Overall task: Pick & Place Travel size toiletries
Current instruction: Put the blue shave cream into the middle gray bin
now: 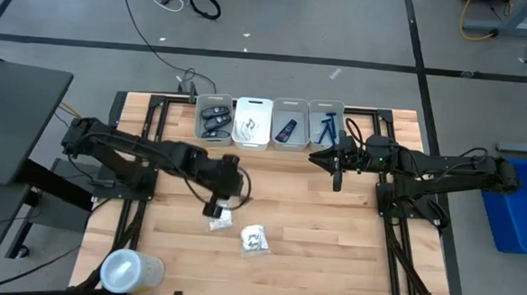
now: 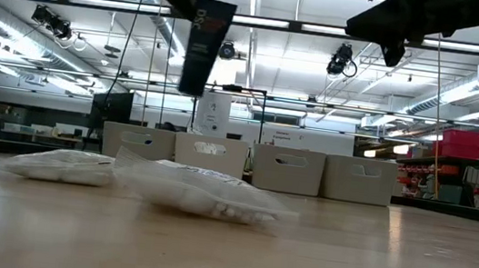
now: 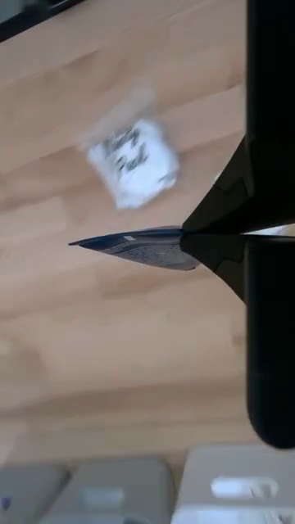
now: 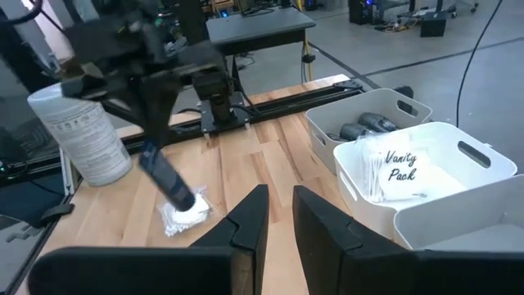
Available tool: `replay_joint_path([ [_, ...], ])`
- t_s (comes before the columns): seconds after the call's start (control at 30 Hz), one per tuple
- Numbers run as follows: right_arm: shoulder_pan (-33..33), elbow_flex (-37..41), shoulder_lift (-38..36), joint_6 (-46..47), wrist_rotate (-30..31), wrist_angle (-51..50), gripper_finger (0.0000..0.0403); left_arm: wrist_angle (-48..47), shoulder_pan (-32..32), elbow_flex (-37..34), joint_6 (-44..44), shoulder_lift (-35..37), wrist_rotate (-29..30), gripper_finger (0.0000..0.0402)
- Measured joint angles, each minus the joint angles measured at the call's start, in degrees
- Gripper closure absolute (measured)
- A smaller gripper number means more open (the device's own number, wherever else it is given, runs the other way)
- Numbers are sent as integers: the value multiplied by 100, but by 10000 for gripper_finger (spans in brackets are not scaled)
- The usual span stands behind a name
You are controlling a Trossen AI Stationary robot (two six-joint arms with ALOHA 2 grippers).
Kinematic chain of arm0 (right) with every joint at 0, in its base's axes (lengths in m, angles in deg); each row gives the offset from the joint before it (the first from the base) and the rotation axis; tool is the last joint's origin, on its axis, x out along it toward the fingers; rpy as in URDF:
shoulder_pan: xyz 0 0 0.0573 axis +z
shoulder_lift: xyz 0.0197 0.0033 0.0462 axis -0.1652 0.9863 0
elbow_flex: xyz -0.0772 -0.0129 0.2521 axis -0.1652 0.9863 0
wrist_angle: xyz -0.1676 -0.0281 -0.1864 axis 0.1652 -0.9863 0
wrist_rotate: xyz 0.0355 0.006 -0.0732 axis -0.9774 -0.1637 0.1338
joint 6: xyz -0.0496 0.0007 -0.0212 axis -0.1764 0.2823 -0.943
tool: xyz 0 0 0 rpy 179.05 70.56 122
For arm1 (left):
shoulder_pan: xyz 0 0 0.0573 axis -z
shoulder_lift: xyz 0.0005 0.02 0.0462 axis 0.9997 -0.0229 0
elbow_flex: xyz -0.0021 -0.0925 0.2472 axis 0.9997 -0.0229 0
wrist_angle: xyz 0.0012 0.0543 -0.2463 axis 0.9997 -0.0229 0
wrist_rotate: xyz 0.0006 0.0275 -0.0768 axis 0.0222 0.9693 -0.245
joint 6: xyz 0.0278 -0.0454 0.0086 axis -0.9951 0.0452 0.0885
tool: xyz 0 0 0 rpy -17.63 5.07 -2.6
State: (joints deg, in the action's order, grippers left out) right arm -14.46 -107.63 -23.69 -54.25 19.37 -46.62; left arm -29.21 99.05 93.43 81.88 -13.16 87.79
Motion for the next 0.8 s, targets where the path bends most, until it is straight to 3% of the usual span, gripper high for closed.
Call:
replay_joint_path([
  [0.43,11,7,100,61,-51,477,316,884,-969,-7,-175,206,-279,400],
  [0.8,11,7,966,353,-66,2025,238,1324,-1263,-7,-336,202,-288,400],
])
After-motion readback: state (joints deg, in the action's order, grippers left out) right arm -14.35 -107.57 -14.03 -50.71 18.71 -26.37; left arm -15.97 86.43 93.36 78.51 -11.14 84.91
